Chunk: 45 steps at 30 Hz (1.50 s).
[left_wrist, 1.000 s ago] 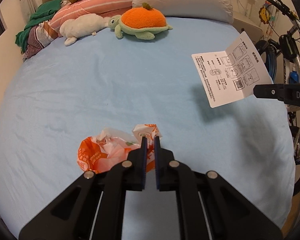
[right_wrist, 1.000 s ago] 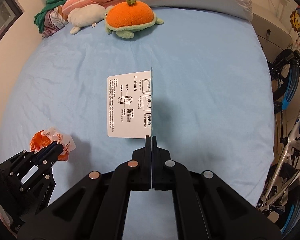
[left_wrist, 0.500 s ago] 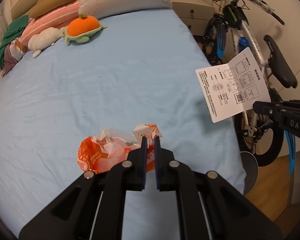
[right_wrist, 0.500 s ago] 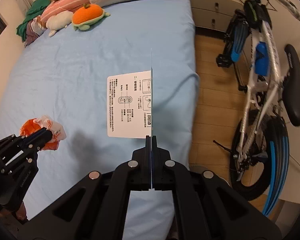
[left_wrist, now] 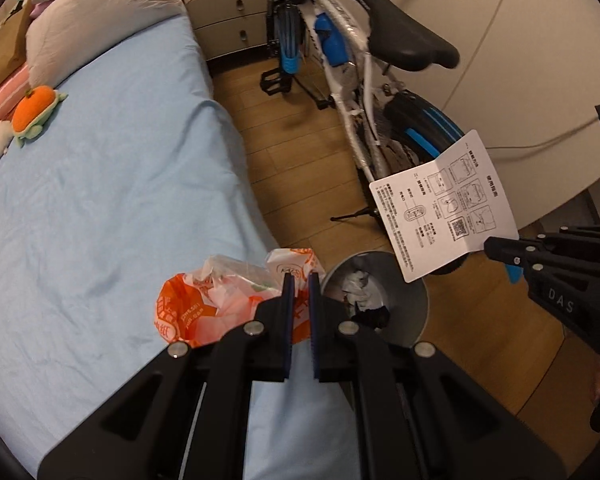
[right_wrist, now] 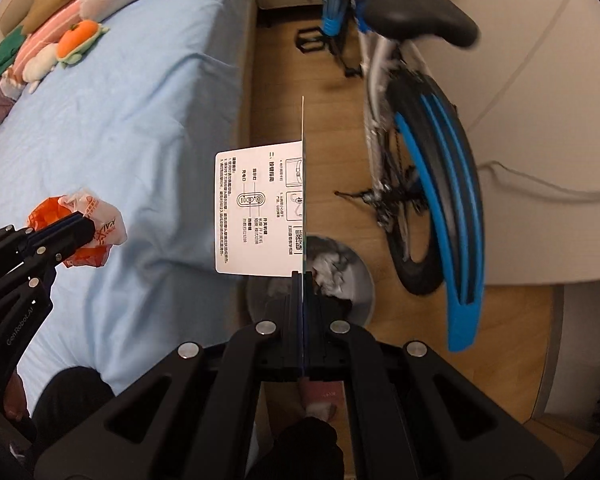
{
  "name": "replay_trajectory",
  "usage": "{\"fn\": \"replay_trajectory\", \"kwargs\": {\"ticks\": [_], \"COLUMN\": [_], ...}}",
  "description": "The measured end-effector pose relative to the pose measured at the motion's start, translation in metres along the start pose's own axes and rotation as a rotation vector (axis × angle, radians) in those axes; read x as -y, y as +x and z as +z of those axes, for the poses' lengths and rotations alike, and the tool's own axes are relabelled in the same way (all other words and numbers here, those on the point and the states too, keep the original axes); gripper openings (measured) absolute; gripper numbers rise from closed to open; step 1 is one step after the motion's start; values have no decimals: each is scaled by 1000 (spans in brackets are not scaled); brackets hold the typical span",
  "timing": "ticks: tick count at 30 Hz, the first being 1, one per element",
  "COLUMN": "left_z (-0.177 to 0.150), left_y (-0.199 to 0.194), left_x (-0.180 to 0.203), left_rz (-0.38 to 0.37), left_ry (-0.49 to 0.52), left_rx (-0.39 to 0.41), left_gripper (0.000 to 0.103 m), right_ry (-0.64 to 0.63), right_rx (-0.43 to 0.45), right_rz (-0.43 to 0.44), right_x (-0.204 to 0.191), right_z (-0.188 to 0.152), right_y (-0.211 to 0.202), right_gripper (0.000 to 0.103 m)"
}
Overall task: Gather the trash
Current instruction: 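Drop the orange wrapper into the bin with left tool while right tool drops leaflet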
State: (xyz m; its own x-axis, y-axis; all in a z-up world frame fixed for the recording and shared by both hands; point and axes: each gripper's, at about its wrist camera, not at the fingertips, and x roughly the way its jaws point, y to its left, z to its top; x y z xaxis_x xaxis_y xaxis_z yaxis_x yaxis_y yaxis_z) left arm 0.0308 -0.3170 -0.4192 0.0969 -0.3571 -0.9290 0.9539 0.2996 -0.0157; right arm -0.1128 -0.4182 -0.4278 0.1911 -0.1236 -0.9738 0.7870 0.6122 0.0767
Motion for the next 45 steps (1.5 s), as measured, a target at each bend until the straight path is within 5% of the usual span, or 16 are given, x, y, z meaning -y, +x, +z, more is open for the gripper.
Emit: {"fn": "replay_trajectory", "kwargs": {"ticks": [18,26,45], "left_z": [-7,-7,-11], "left_y": [76,80,92], "left_x": [74,79,87], "left_rz": [-103,-110,-133], "left_ry": [64,68,96], "left_rx": [-58,-47,-49], "left_gripper": [8,9,10], "right_ry": [64,64,76], "right_rx": [-87,-78,-72], "right_rz": [-5,-9,-27], "right_x": [43,41,50], "right_z": [-54,-59,-64], "right_y": [53,54,44], "right_gripper": [0,8,8]}}
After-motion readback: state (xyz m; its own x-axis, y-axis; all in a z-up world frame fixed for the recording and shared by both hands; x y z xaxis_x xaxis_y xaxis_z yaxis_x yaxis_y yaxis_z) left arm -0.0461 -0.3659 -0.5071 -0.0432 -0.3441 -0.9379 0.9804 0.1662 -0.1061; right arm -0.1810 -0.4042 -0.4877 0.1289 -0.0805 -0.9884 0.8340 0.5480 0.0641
